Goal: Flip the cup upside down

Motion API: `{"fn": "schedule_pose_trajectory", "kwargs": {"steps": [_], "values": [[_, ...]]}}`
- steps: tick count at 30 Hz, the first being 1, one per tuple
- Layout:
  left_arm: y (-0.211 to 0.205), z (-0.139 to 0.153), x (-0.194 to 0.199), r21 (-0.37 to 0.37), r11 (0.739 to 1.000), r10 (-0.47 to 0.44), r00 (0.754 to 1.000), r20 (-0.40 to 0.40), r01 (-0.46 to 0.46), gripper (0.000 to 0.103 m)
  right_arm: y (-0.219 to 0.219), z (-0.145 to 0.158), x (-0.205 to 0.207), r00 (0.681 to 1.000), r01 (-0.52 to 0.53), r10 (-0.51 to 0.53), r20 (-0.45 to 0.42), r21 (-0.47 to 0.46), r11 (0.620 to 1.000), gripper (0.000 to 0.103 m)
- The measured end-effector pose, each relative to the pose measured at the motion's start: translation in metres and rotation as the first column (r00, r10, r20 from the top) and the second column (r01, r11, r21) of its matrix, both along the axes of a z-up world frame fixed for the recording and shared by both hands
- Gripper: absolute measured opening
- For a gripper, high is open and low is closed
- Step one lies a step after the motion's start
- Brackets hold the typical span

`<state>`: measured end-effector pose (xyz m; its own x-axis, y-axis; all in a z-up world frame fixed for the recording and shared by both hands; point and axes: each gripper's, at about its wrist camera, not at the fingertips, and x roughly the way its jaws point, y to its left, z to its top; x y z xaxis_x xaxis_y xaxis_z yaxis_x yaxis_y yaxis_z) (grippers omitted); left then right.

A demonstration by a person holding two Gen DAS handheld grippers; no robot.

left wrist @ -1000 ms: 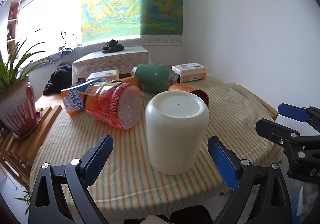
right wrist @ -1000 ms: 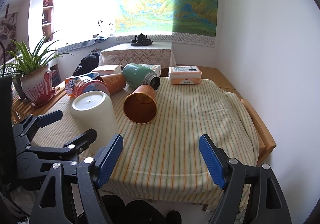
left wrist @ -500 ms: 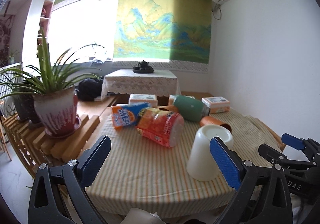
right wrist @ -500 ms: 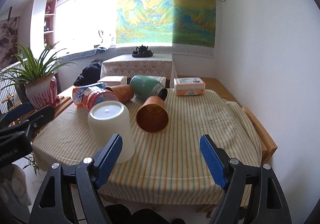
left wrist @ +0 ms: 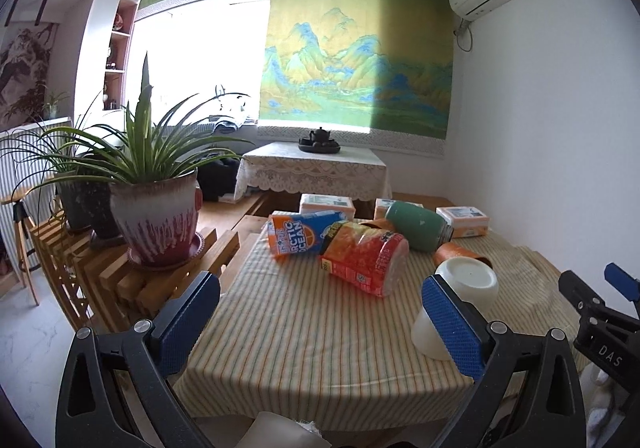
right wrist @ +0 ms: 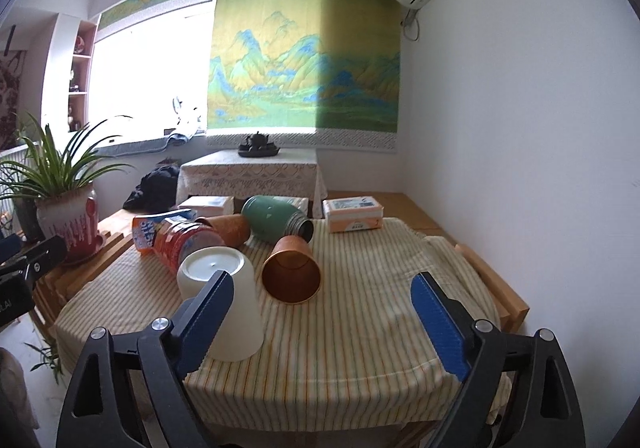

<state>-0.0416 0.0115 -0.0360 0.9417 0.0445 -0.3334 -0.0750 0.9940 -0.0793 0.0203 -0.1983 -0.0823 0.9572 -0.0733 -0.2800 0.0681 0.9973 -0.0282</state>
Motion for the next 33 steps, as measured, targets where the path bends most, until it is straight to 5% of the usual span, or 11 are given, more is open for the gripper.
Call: {"fn": "schedule_pose_trajectory", "kwargs": {"steps": [33], "values": [[-0.0102,-0.0054,0.0068,0.033,0.999,0.039,0.998,0.043,-0.04,0.102,-0.005,-0.0025,-0.0011,0.999,0.011,-0.012,0.048,0.033,0.999,0.094]]}}
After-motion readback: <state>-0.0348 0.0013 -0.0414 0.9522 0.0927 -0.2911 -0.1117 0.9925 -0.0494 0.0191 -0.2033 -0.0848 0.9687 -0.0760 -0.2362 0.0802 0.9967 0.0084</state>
